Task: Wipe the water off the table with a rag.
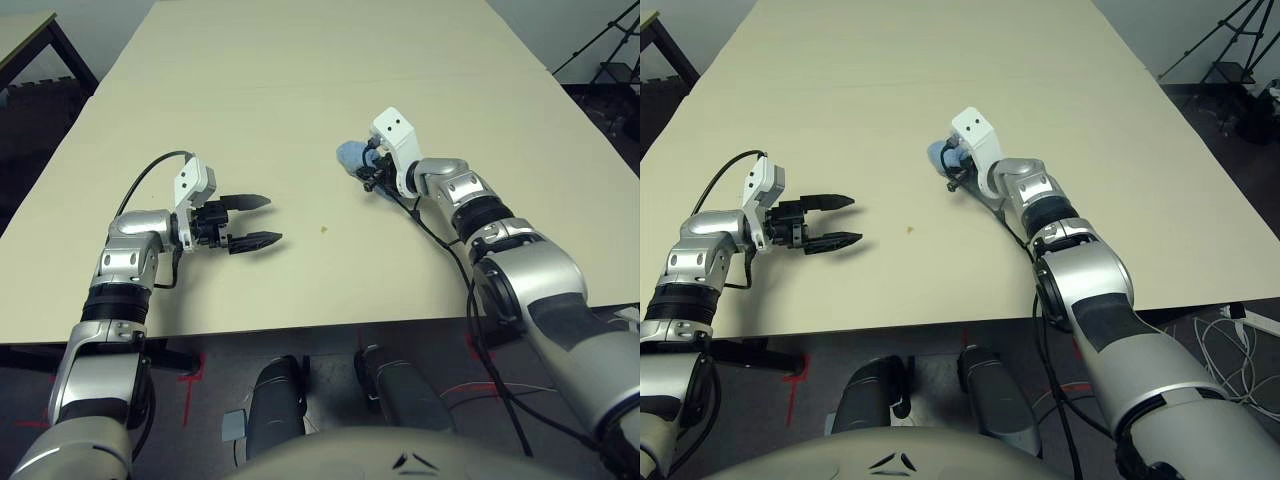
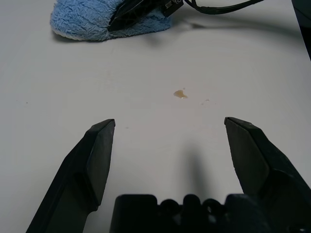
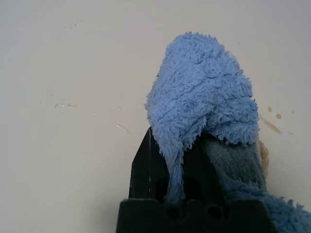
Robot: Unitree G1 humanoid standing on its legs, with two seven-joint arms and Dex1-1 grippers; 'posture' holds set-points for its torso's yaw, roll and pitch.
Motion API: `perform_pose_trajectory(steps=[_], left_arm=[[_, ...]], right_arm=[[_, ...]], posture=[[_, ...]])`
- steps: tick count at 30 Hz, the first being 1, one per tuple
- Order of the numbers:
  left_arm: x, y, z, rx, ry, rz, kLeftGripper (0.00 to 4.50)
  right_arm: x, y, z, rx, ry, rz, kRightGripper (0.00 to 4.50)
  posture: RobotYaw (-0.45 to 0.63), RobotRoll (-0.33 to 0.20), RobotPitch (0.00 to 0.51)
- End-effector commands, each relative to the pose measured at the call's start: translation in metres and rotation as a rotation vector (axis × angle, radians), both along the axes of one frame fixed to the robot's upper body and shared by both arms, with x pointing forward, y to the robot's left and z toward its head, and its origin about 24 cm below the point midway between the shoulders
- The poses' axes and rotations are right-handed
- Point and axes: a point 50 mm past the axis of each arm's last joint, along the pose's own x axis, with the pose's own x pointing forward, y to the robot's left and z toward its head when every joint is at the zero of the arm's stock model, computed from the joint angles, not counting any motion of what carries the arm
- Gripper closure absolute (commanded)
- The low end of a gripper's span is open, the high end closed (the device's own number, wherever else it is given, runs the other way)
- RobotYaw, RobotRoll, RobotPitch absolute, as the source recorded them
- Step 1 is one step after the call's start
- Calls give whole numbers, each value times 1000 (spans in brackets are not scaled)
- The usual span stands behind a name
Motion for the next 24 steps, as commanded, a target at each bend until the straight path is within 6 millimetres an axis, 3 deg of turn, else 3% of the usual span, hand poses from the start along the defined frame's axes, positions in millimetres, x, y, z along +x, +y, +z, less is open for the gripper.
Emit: perform_pose_trajectory(steps=[1,14,24], left_arm=[[0,1,5,-1,-15,2,0],[7,-1,7,2,-19,3,0],[16,-7,10,-2,-26,-17,0]], right_arm=[[-2,-15,-18,-72,54,-67,4492],[2,-107,-8,-122,24,-333,4492],[-10,-178,5,-162,6,-492,4492]], posture=[[-257,0,137],[-304,0,137],[-331,0,134]])
